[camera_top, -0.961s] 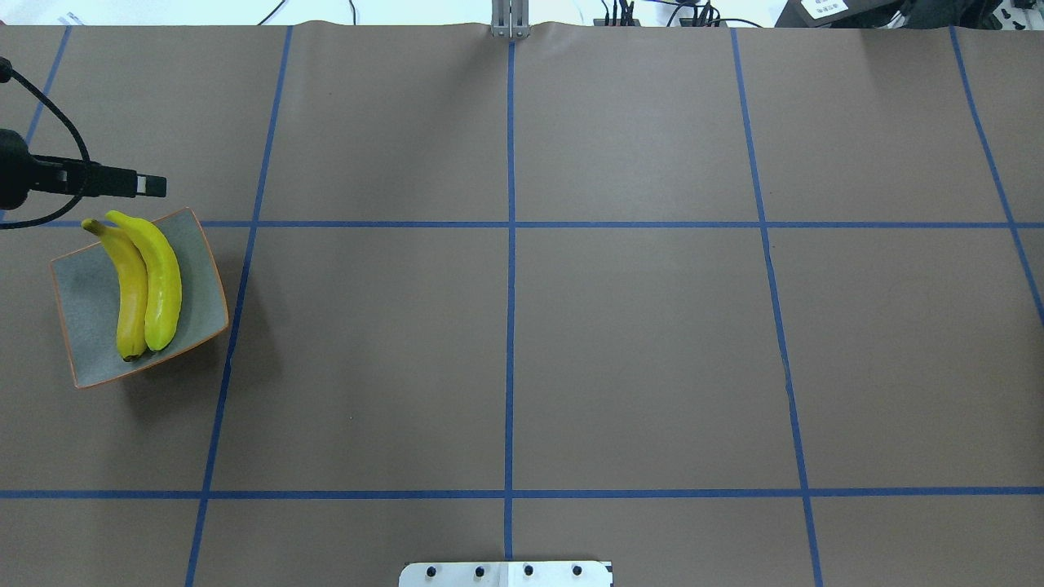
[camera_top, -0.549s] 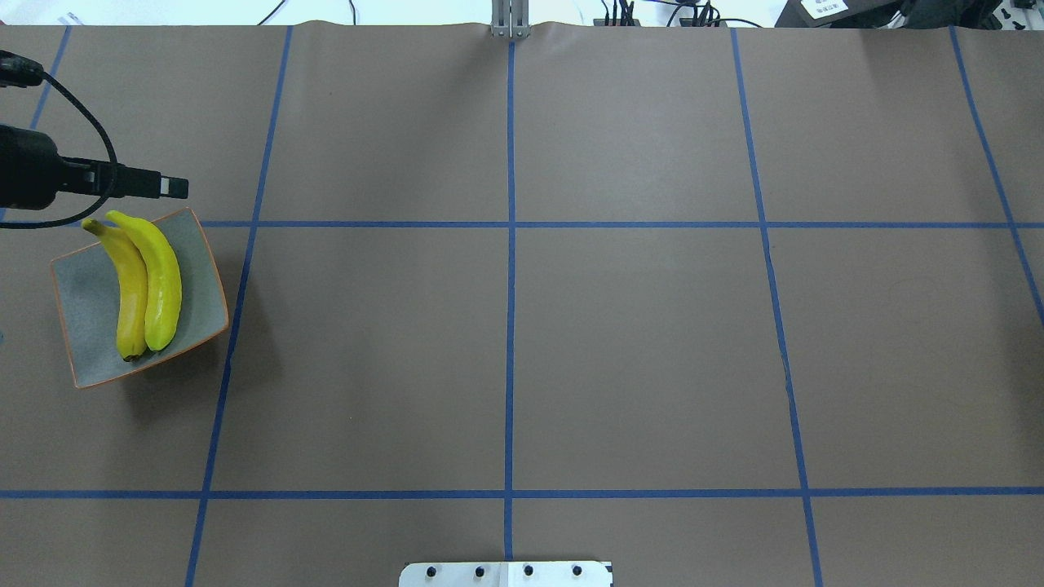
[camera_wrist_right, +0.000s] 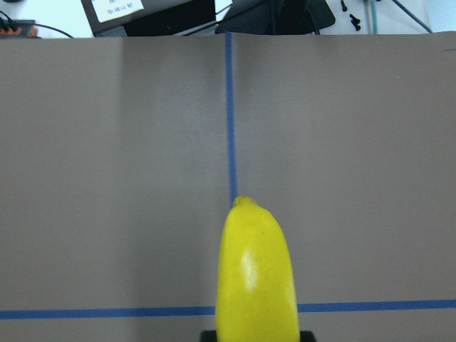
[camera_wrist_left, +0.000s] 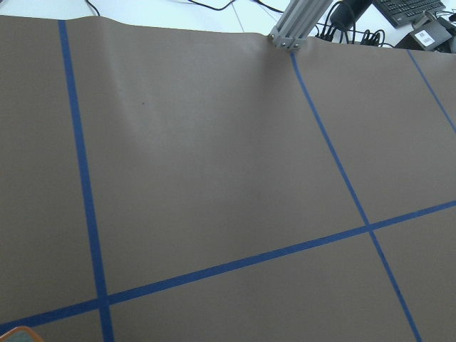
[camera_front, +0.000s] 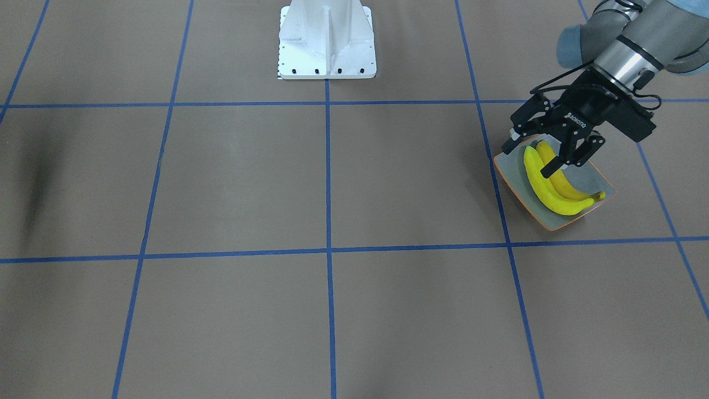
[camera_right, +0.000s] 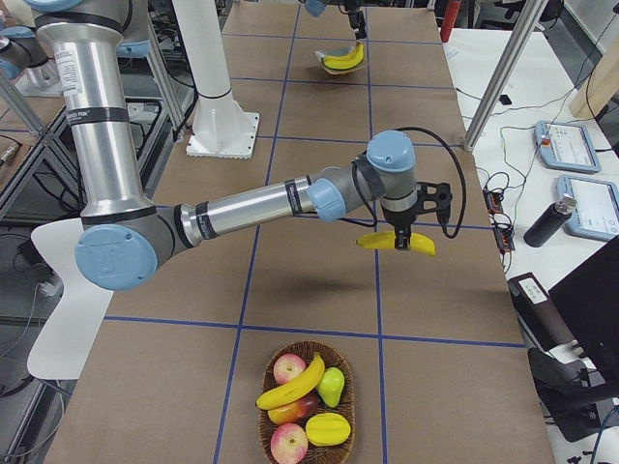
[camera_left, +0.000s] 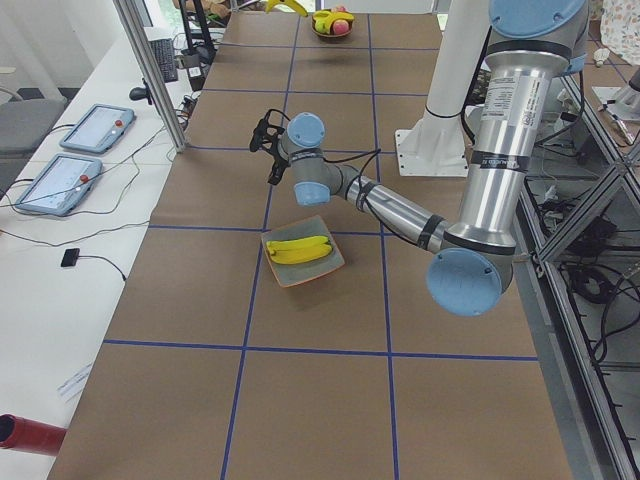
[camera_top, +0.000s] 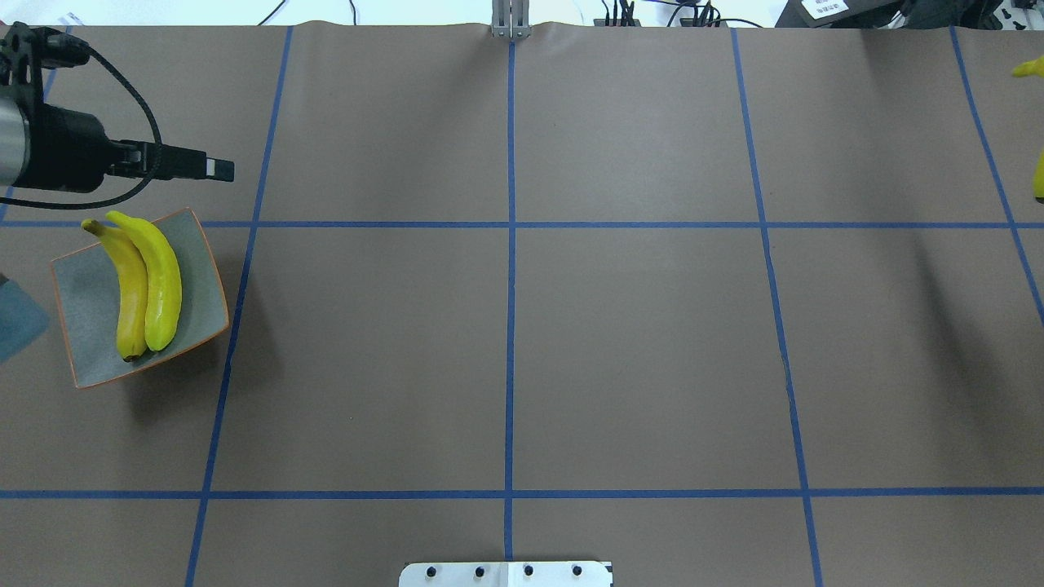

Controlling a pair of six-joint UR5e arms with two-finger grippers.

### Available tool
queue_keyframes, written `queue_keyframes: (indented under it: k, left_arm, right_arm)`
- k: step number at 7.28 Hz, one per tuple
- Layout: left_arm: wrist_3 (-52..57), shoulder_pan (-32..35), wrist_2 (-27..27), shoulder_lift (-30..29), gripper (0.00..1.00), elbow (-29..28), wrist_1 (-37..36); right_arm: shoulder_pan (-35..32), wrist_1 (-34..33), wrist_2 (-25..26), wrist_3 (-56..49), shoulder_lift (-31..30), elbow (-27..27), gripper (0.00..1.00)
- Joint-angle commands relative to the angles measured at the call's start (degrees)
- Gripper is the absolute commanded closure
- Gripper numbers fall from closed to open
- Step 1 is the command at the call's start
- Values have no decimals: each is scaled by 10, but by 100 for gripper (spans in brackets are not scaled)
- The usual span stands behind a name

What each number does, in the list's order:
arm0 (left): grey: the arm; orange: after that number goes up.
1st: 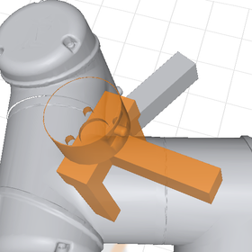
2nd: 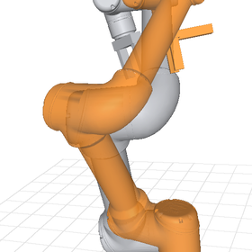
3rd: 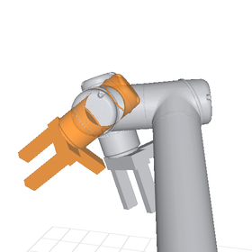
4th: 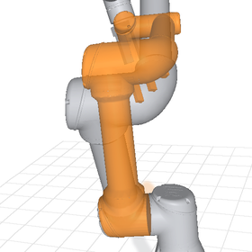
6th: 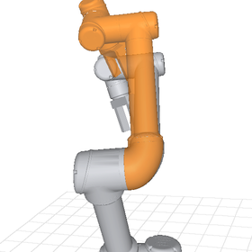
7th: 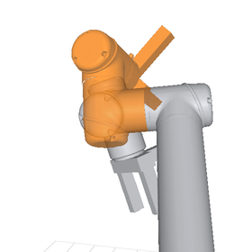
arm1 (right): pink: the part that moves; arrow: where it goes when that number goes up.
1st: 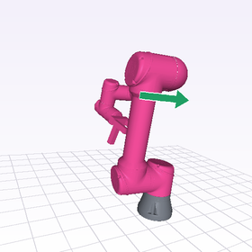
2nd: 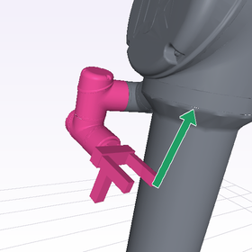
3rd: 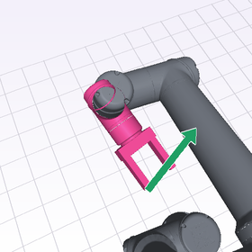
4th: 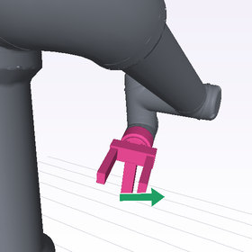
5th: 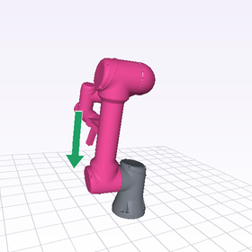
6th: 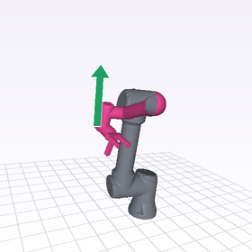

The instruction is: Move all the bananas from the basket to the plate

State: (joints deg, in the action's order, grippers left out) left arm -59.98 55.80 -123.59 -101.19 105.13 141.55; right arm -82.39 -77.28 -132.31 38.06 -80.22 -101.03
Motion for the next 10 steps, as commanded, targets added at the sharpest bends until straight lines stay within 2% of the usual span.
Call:
queue_keyframes:
  k: [1,3,4,6,10]
  left_arm:
    - [-90,-69,26,-85,0,-1,6]
    - [-126,-132,66,-162,1,-14,10]
    - [-148,-142,77,-164,1,-10,19]
    - [-171,-150,77,-167,1,-16,82]
    - [-171,-170,77,-167,1,-11,89]
  right_arm:
    - [92,24,13,199,58,-49,100]
    - [173,114,66,356,101,-52,100]
    - [208,127,92,399,116,-65,100]
    - [287,127,147,472,174,-79,100]
    - [405,122,248,506,253,-83,100]
